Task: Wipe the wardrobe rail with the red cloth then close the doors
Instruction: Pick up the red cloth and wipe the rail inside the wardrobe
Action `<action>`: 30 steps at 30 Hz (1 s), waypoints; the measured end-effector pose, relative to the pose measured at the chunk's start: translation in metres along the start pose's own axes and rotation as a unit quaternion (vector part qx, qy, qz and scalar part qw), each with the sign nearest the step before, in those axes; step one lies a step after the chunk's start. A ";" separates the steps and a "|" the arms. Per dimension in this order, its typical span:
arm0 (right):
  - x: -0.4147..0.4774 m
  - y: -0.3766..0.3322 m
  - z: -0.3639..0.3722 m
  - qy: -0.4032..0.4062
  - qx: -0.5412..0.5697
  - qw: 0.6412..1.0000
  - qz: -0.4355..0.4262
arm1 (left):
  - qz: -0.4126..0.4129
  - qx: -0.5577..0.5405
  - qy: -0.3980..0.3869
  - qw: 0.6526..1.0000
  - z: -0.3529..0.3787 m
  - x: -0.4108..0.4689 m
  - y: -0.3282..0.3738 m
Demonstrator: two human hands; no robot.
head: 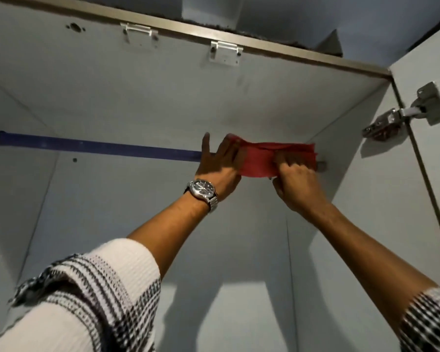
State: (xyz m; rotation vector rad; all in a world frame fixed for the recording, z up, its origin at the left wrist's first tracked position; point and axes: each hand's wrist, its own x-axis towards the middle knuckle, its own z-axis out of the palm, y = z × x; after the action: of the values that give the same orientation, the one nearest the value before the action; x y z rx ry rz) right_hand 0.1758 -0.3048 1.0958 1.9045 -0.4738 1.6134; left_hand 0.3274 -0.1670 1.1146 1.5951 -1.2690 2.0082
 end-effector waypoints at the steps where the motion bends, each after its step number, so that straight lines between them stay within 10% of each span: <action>1: 0.002 -0.002 0.003 -0.008 0.045 0.999 0.011 | 0.002 0.007 -0.008 1.000 0.003 -0.001 -0.002; 6: 0.014 -0.005 0.013 0.010 0.180 0.983 0.038 | -0.029 0.019 -0.003 0.999 0.010 -0.002 0.001; 14: 0.029 -0.048 0.022 -0.011 0.051 0.997 -0.055 | -0.029 0.049 -0.022 0.998 -0.008 -0.021 -0.045; 30: 0.092 -0.318 0.014 0.054 0.116 0.980 -0.150 | -0.133 0.113 -0.074 0.982 -0.088 -0.145 -0.267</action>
State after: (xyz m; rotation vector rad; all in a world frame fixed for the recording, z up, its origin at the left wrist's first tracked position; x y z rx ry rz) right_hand 0.4001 -0.0618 1.1181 1.9312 0.0518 1.6123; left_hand 0.5034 0.0960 1.1066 1.9343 -0.8394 1.9485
